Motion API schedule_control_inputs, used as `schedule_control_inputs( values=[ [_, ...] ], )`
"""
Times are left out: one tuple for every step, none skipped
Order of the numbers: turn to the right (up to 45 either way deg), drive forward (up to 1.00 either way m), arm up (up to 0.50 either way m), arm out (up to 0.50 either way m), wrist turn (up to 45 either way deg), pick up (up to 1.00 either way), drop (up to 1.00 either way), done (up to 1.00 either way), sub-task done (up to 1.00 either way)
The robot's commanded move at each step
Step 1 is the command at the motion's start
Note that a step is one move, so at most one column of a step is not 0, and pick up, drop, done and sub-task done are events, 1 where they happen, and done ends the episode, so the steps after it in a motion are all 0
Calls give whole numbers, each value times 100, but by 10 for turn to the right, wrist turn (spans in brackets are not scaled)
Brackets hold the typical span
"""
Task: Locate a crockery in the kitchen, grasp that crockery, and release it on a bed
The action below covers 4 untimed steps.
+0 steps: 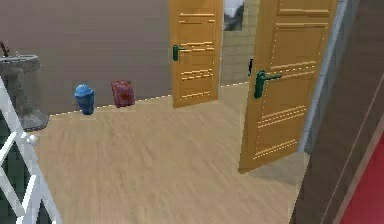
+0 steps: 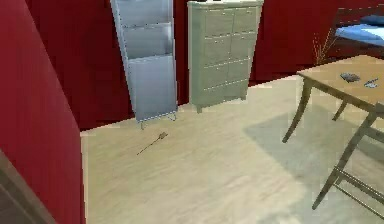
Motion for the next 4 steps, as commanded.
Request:
schedule_control_inputs(
  values=[
    [0, 55, 0, 0, 0, 0, 0, 0, 0],
    [-30, 0, 0, 0, 0, 0, 0, 0, 0],
    [-60, 0, 0, 0, 0, 0, 0, 0, 0],
    [0, 40, 0, 0, 0, 0, 0, 0, 0]
  ],
)
